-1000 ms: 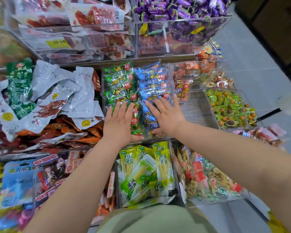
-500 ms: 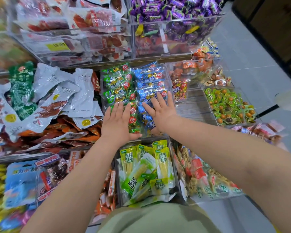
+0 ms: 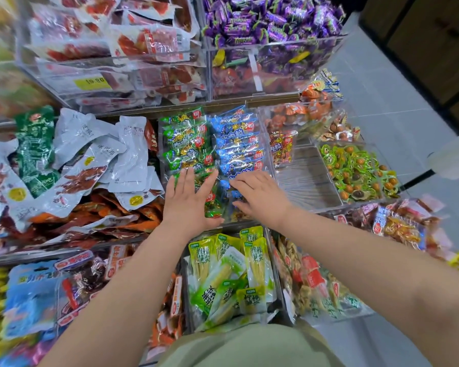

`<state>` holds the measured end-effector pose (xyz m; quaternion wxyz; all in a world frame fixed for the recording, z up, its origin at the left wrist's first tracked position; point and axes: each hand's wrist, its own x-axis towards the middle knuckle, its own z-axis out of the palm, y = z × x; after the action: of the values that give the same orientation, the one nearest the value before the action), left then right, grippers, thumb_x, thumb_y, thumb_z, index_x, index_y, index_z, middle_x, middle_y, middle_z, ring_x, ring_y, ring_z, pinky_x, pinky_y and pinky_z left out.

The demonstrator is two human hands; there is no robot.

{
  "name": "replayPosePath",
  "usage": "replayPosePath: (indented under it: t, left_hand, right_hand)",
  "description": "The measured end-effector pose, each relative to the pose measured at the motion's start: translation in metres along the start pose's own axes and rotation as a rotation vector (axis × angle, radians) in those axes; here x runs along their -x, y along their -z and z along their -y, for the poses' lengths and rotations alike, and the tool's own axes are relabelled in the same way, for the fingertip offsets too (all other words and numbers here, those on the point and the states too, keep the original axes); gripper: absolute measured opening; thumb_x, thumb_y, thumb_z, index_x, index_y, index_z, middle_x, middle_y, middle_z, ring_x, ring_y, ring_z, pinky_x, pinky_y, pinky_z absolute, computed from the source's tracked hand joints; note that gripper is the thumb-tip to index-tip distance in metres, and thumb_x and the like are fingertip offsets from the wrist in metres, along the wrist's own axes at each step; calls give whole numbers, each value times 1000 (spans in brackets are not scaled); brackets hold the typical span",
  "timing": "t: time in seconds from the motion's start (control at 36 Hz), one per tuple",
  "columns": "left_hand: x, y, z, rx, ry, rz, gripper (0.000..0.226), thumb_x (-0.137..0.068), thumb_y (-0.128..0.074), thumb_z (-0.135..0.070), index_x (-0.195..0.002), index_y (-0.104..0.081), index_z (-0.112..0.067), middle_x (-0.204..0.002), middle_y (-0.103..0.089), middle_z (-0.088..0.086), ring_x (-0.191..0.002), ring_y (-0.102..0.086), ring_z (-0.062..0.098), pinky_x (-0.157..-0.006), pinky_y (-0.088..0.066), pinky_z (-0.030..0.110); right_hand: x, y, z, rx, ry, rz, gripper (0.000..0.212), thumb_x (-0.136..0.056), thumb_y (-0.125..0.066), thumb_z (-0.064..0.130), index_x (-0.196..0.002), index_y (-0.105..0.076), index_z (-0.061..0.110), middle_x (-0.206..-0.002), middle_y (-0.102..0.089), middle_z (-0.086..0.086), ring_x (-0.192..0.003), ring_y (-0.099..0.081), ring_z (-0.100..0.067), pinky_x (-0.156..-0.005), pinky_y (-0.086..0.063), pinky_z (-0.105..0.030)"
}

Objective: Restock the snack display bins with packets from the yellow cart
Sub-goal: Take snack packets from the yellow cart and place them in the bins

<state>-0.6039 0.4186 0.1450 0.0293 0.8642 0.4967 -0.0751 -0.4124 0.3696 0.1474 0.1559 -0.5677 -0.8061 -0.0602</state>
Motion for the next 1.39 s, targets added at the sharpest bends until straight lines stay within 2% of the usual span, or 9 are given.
replayPosePath:
  t: [0.08,0.22,0.42,0.53,0.64,0.81,0.94,1.14,1.39]
  left_hand:
    - [-2,-1,-3,-4,15,3,106,-71,-51,-81,-149,8,-42,-161,7,16,-148,8,31,-116,8,48]
    - [2,-2,-8,-47,71,-3,122,-71,-49,-83,-151,18,-21,-161,8,15,-148,9,30,-117,8,48]
    - [13,13,-8,77,78,42,121,-70,-49,-83,-153,9,-18,-160,14,14,-147,16,30,-116,11,44]
    - [33,24,-24,344,85,-207,82,-83,-63,-54,-148,-31,-15,-152,-30,14,-143,-20,32,-115,-16,47]
    - [56,17,-49,601,-11,-464,30,-87,-59,-23,-113,-65,-9,-99,-66,9,-95,-60,32,-84,-45,39]
    - [78,-34,-87,1011,20,127,8,-90,-60,-11,-93,-64,-18,-69,-57,-6,-58,-51,10,-58,-41,18]
    - [93,-80,-103,1008,179,624,12,-96,-52,-22,-87,-59,-20,-76,-63,-3,-60,-59,8,-58,-44,22]
    - [134,-107,-148,1038,336,950,15,-100,-38,-13,-89,-49,-13,-72,-51,7,-58,-45,16,-54,-32,25]
    - [180,-135,-220,641,172,1187,16,-100,-42,-21,-94,-53,-10,-82,-55,9,-67,-52,19,-56,-40,26]
  right_hand:
    - [-6,-9,-2,23,-11,32,51,-60,-86,27,-101,-69,3,-98,-68,-12,-89,-66,-29,-83,-52,-40]
    - [-13,-18,-7,21,-71,293,51,-92,-51,36,-135,-44,7,-137,-42,-11,-129,-36,-28,-108,-19,-41]
    - [-11,-4,-1,2,-105,330,61,-91,-47,46,-140,-34,12,-141,-32,-8,-133,-24,-27,-113,-10,-40]
    - [9,20,4,-229,-152,67,52,-88,-60,29,-133,-48,6,-133,-43,-16,-129,-33,-34,-111,-18,-39]
    - [44,34,19,-445,-324,-112,29,-84,-63,8,-112,-64,1,-113,-55,-19,-115,-47,-36,-101,-36,-40]
    - [128,21,55,-694,-900,1,20,-90,-56,9,-105,-69,7,-106,-67,-9,-101,-58,-22,-74,-31,-12]
    - [224,1,99,-860,-1407,17,16,-91,-56,11,-99,-69,7,-96,-61,-3,-87,-52,-13,-68,-33,-20]
    - [364,9,186,-1095,-2192,-133,22,-91,-47,8,-69,-49,12,-81,-55,-16,-73,-54,-22,-62,-35,-24]
    - [477,25,286,-1287,-2613,-475,21,-95,-46,9,-75,-49,11,-71,-49,-7,-59,-45,-16,-52,-31,-23]
